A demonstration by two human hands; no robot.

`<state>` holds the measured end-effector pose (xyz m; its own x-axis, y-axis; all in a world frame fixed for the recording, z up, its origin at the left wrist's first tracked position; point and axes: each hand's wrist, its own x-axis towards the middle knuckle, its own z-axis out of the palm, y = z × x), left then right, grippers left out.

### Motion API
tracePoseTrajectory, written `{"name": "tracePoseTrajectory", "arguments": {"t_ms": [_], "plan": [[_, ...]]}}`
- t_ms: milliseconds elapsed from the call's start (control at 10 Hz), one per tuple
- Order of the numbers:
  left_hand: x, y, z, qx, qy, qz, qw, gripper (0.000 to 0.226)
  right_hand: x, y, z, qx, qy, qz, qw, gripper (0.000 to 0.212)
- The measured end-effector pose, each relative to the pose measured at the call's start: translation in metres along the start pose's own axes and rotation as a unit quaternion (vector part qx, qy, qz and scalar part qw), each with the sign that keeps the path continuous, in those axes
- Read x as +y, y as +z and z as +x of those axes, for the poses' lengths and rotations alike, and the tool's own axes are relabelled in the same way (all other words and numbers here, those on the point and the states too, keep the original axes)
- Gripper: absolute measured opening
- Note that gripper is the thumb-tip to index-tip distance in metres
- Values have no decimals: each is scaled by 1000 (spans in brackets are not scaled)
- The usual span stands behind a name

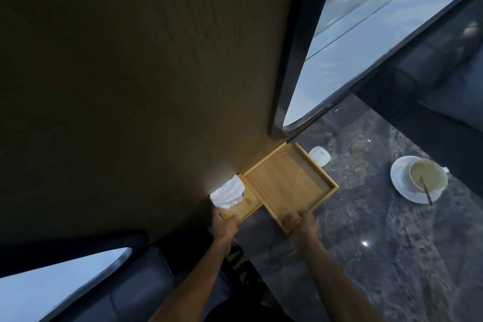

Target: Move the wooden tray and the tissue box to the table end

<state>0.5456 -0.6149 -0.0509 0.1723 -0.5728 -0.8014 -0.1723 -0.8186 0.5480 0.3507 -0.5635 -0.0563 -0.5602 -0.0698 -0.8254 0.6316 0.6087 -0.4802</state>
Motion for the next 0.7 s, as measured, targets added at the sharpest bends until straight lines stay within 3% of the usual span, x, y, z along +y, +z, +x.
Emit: {"name": "tracePoseTrajectory", "arguments": {"t_ms": [200, 400, 500, 600, 700], "plan": [[-2, -8, -1, -24, 16, 44, 999, 82, 24, -10, 48, -64, -4, -70, 996, 20], [6, -4, -9, -9, -49, 98, 994, 82, 34, -21, 67, -107, -20, -137, 985, 15], [5, 2, -28, 31, 5, 134, 990, 83, 24, -25, 24, -109, -57, -172, 977, 14], [-4, 5, -55, -3, 106, 253, 962, 97, 36, -27, 19, -190, -107, -275, 936, 16], [-5, 0, -51, -64, 99, 319, 941, 94, 26, -35, -21, -200, -130, -257, 936, 46]]}}
